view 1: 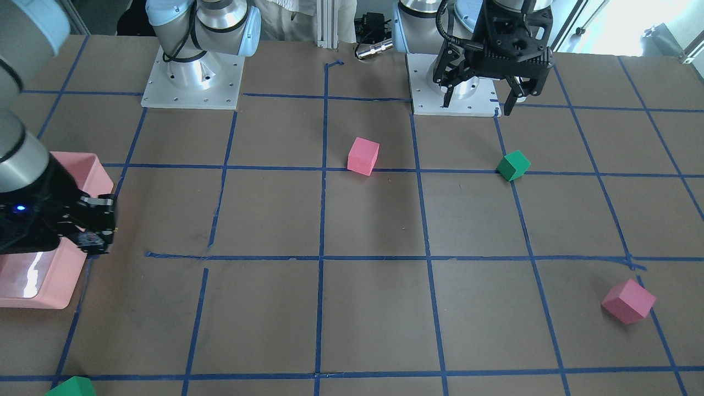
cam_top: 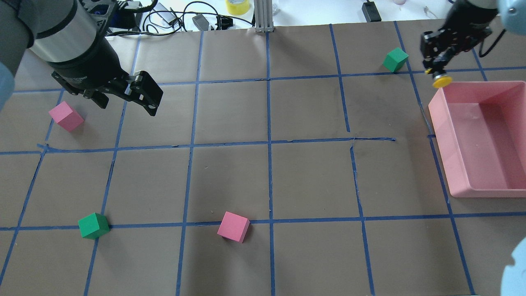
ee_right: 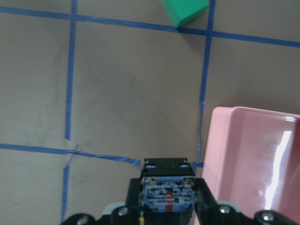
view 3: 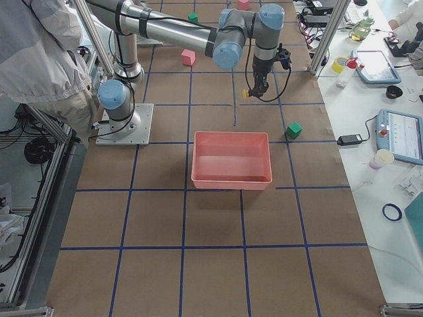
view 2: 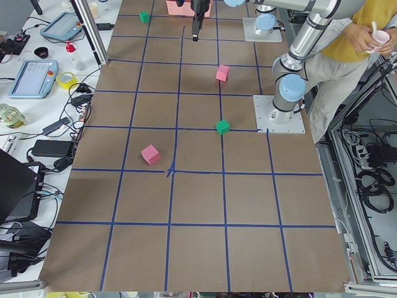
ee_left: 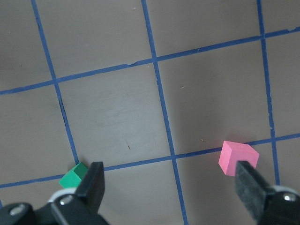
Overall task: Align button upright
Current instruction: 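Lift the button switch out of the box with the right gripper, then carry the switch to the table center and set it down with the right gripper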
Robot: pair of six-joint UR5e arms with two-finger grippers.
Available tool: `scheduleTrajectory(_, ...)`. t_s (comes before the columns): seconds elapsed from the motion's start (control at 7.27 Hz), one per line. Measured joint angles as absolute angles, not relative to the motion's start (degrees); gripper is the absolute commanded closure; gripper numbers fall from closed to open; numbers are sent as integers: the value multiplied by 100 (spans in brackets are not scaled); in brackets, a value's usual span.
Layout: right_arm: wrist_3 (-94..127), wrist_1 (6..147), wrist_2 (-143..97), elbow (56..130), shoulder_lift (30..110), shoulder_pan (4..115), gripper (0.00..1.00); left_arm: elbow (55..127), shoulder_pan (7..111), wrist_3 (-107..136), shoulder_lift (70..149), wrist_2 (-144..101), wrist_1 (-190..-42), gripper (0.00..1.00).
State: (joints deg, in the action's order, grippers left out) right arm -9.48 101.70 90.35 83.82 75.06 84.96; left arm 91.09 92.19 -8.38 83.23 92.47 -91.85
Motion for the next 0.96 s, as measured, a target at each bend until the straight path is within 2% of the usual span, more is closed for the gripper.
scheduleTrajectory(0.41, 1266, 10838, 9007, 8437, 6931, 10049, 100, 9100, 9214, -835, 8323, 9254, -9184, 0)
scheduleTrajectory(0.96, 2534, 12097, 8990, 8817, 6151, 11006, 100, 9092, 9204, -843, 8323, 9255, -9183, 0)
